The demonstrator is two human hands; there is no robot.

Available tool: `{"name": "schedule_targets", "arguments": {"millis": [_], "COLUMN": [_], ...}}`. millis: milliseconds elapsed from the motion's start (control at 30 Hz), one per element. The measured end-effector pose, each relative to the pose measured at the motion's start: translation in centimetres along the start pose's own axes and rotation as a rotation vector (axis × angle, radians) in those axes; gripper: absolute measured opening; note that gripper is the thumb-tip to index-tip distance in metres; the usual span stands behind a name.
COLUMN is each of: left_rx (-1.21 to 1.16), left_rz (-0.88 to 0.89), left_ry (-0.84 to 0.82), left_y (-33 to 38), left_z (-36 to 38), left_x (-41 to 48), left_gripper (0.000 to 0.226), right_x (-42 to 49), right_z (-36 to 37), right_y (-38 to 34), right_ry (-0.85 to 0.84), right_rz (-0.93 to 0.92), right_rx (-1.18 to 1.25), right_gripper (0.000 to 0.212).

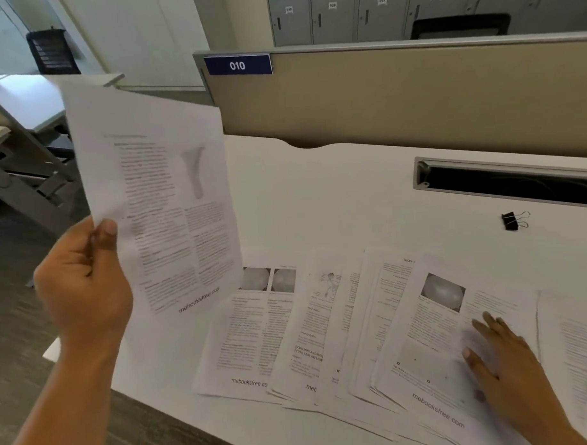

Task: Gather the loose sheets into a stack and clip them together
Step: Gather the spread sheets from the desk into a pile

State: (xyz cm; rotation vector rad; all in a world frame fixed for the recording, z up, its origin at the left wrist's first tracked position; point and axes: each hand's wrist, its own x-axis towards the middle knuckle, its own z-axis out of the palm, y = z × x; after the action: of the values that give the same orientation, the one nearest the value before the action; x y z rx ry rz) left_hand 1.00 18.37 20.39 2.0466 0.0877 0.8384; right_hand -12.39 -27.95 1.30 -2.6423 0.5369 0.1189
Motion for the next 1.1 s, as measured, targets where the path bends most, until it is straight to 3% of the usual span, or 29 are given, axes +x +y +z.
{"name": "schedule_targets", "arguments": {"millis": [100, 200, 333, 433, 567, 667, 767, 933, 1100], "left_rx": [-0.104, -0.265, -0.317, -0.312, -0.298, -0.285, -0.273, -0.255, -0.265], "left_rz": [-0.042, -0.122, -0.310, -0.376, -0.443, -0.476, -0.516, -0.581, -0.621], "left_ry": [-0.028, -0.091, -0.300, -0.454, -0.598, -0.665, -0.714, -0.751, -0.767], "left_y": [1.1, 3.5, 4.2, 4.2, 4.7, 5.0, 5.0, 5.0, 4.8], "left_z": [1.6, 4.4, 8.8, 11.9, 14.6, 15.7, 16.5, 17.7, 18.4], "left_x": [0.2, -1.5, -4.6, -7.6, -11.3, -13.1, -14.4, -15.6, -16.4], "left_gripper": [0.049, 0.021, 0.018, 0.021, 0.021, 0.022, 0.024, 0.017, 0.015], "right_x": [-0.9, -1.8, -3.0, -5.5, -8.4, -10.0, -10.2, -10.5, -11.1], "right_z": [-1.7, -3.9, -4.0, -5.2, -3.1, -6.2, -9.8, -10.2, -10.9], "right_y": [1.8, 4.7, 14.8, 20.7, 30.0, 23.8, 16.3, 16.8, 17.4], "right_ry": [0.106, 0.168, 0.155, 0.119, 0.167, 0.135, 0.135, 0.229, 0.368], "right_rz": [0.120, 0.307, 0.631, 0.697, 0.897, 1.019, 1.011, 1.055, 0.982], "right_rx": [0.032, 0.075, 0.075, -0.058, -0.052, -0.018, -0.010, 0.199, 0.350], "right_gripper": [0.056, 0.057, 0.086, 0.077, 0.133, 0.112, 0.091, 0.088, 0.036]}}
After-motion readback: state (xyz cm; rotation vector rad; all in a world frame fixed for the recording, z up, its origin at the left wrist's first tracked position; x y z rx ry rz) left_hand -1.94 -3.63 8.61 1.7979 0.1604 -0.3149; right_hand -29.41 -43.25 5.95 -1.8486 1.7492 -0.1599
